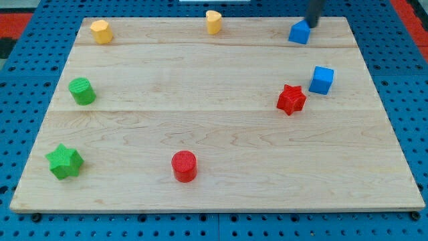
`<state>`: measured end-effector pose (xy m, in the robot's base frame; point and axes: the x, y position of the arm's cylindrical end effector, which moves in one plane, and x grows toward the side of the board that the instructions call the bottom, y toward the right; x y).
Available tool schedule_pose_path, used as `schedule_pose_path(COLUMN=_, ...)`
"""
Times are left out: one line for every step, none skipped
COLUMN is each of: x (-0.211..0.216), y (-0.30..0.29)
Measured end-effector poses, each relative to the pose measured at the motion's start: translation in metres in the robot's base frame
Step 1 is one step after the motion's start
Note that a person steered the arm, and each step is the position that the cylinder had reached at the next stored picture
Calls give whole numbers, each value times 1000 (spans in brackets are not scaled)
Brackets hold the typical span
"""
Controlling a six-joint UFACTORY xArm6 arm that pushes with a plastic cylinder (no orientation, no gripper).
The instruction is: Push the blue triangle into the red star
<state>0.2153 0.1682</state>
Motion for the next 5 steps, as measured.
schedule_pose_path(x=0, y=-17)
schedule_pose_path(x=6, y=-11)
schedule_pose_path(x=31, y=-33)
schedule_pose_path(x=60, y=-48)
schedule_pose_path(x=68, y=-11)
